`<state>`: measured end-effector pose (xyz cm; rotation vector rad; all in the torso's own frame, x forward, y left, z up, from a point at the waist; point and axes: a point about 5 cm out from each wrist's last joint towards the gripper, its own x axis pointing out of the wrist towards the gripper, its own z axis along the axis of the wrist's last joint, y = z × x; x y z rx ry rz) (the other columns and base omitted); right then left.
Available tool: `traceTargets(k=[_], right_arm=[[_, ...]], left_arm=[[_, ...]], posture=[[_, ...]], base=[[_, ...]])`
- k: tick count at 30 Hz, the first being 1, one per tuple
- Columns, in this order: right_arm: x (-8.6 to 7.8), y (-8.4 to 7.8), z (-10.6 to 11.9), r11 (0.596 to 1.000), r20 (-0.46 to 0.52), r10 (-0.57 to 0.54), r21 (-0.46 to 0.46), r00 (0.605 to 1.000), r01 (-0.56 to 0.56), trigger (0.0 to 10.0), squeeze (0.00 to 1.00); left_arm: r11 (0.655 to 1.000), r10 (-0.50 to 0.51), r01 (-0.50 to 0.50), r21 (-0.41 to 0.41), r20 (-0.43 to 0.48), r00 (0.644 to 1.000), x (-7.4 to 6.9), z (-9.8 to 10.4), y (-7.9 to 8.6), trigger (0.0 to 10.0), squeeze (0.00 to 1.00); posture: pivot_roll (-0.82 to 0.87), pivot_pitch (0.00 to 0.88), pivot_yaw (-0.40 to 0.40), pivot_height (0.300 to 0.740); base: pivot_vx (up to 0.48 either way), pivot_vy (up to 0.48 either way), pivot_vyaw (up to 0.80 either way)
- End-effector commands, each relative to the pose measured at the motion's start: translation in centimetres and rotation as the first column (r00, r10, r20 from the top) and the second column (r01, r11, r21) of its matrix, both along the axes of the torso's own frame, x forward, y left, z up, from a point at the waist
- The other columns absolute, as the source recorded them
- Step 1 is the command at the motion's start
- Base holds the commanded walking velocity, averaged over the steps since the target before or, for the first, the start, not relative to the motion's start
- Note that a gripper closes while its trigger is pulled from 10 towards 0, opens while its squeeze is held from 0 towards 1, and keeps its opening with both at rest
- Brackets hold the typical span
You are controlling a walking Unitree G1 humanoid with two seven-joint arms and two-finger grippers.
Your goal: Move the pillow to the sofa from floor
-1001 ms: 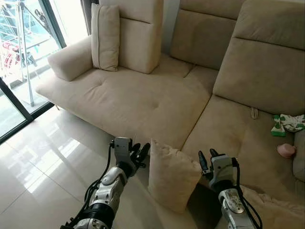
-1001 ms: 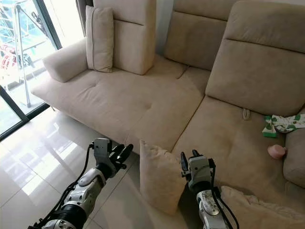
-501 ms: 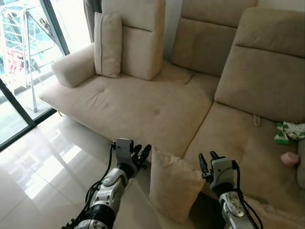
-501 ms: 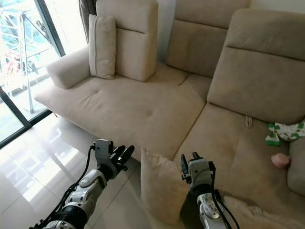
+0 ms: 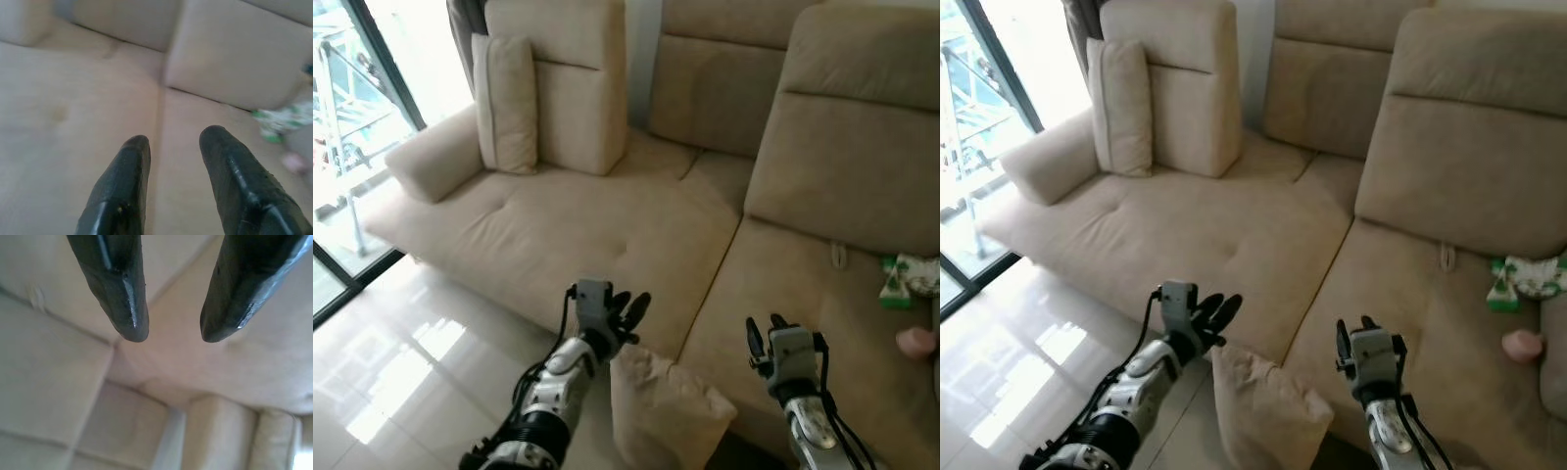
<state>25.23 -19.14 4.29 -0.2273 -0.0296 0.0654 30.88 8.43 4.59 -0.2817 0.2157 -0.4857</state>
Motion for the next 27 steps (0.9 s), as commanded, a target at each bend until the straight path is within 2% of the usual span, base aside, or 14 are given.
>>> traceTargets(k=[1, 4, 12, 14, 15, 16, 19, 22, 24, 25, 26, 27], right_arm=[[-0.5, 0.8, -0.8, 1.000, -0.033, 0.023, 0.007, 0.999, -0.023, 10.0, 0.00], [-0.5, 0.8, -0.8, 1.000, -0.034, 0.030, -0.002, 0.999, -0.031, 10.0, 0.00], [-0.5, 1.7, -1.3, 0.988, -0.091, 0.141, -0.049, 0.986, -0.146, 10.0, 0.00], [-0.8, 2.9, -2.7, 0.949, -0.225, 0.285, -0.074, 0.932, -0.308, 10.0, 0.00], [-1.0, 3.3, -3.3, 0.928, -0.273, 0.332, -0.077, 0.903, -0.365, 10.0, 0.19], [-1.2, 3.5, -3.7, 0.916, -0.304, 0.356, -0.072, 0.884, -0.394, 10.0, 1.00], [-1.3, 3.5, -4.5, 0.915, -0.367, 0.364, -0.031, 0.856, -0.403, 10.0, 1.00], [-1.3, 3.6, -5.1, 0.917, -0.416, 0.358, -0.014, 0.836, -0.400, 10.0, 1.00], [-1.3, 3.6, -5.3, 0.916, -0.429, 0.356, -0.018, 0.830, -0.402, 10.0, 1.00], [-1.2, 3.5, -5.4, 0.914, -0.441, 0.351, -0.032, 0.826, -0.405, 10.0, 0.95], [-1.2, 3.5, -5.4, 0.914, -0.441, 0.351, -0.032, 0.826, -0.405, 10.0, 0.95], [-1.0, 3.4, -5.2, 0.915, -0.427, 0.338, -0.060, 0.839, -0.400, 10.0, 0.00]], left_arm=[[1.000, 0.018, -0.018, 0.000, -0.033, 0.999, -0.4, -0.7, 0.6, 10.0, 0.00], [1.000, 0.020, -0.020, 0.001, -0.031, 0.999, -0.4, -0.7, 0.6, 10.0, 0.00], [0.998, 0.026, -0.024, 0.060, -0.028, 0.999, -0.3, -0.9, 1.0, 10.0, 0.00], [0.985, -0.026, 0.033, 0.169, -0.044, 0.999, -0.4, -1.4, 1.3, 10.0, 0.00], [0.975, -0.050, 0.061, 0.212, -0.060, 0.997, -0.5, -1.7, 1.4, 10.0, 0.00], [0.969, -0.066, 0.081, 0.235, -0.071, 0.995, -0.6, -1.8, 1.4, 10.0, 0.00], [0.947, -0.101, 0.129, 0.294, -0.111, 0.989, -0.9, -2.5, 1.5, 10.0, 0.00], [0.912, -0.139, 0.185, 0.367, -0.148, 0.979, -1.2, -3.1, 1.5, 10.0, 0.00], [0.904, -0.152, 0.199, 0.379, -0.150, 0.977, -1.3, -3.1, 1.4, 10.0, 0.00], [0.901, -0.166, 0.210, 0.381, -0.145, 0.975, -1.4, -3.1, 1.3, 10.0, 0.00], [0.901, -0.166, 0.210, 0.381, -0.145, 0.975, -1.4, -3.1, 1.3, 10.0, 0.00], [0.909, -0.176, 0.211, 0.361, -0.125, 0.976, -1.4, -2.9, 1.0, 10.0, 0.00]], posture=[[0.05, 0.000, 0.059, 0.740], [0.05, 0.000, 0.059, 0.740], [0.05, 0.000, 0.060, 0.740], [0.05, 0.000, 0.056, 0.740], [0.05, 0.000, 0.056, 0.740], [0.06, 0.000, 0.053, 0.740], [0.06, 0.000, 0.052, 0.740], [0.06, 0.000, 0.050, 0.740], [0.06, 0.000, 0.050, 0.740], [0.07, 0.000, 0.048, 0.740], [0.07, 0.000, 0.048, 0.740], [0.07, 0.000, 0.048, 0.740]], base=[[0.000, 0.000, 0.00], [0.000, 0.000, 0.00], [0.000, 0.000, 0.00], [0.000, 0.000, 0.00], [0.000, 0.000, 0.00], [0.000, 0.000, 0.00], [0.000, 0.000, 0.00], [0.000, 0.000, 0.00], [0.000, 0.000, 0.00], [0.000, 0.000, 0.00], [0.000, 0.000, 0.00], [0.000, 0.000, 0.00]])
